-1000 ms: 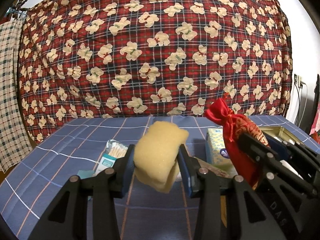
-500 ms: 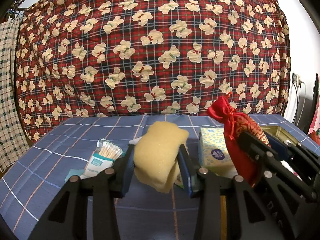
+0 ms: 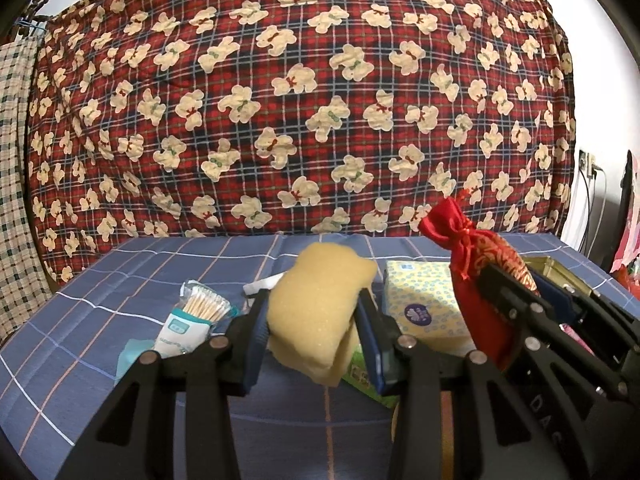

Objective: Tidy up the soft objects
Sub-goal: 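Carry the held sponge and pouch toward the gold tin, then lower the yellow sponge and red pouch into the gold tin and open both grippers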

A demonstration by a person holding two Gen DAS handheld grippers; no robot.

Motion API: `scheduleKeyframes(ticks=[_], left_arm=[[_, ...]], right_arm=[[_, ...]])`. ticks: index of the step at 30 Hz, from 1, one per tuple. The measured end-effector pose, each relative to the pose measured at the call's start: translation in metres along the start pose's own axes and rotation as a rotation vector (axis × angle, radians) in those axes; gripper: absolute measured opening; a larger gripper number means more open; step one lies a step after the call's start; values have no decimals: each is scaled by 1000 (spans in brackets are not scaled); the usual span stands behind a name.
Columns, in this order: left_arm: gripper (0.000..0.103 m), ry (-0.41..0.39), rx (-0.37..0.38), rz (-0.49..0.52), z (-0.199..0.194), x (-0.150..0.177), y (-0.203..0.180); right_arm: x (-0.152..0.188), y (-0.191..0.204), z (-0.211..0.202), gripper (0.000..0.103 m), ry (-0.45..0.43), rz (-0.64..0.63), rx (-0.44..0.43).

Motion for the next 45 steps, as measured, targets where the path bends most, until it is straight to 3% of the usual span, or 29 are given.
scheduleKeyframes(ticks=[17, 28, 39, 45], left_arm=[[41, -34, 33, -28, -7, -2, -7], [41, 21, 101, -94, -10, 5, -16], [41, 49, 182, -88, -26, -7, -49], [41, 71, 245, -53, -31, -13, -84]], right_arm=[[-1, -9, -13, 21, -44, 2, 28], [-1, -21, -27, 21, -66, 15, -1], [-21, -52, -48, 21, -74, 46, -22], [-24, -91, -50, 21, -34, 89, -24]])
Point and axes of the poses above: each gripper's, at about its wrist camera, not at the fingertips, and z roughly the way its jaws point, y to its left, x to its underside, the point moved 6 cm from there along z, roughly the way its jaws point, and after that the axes turned 12 degrees about -z, right-handed, at the moved point
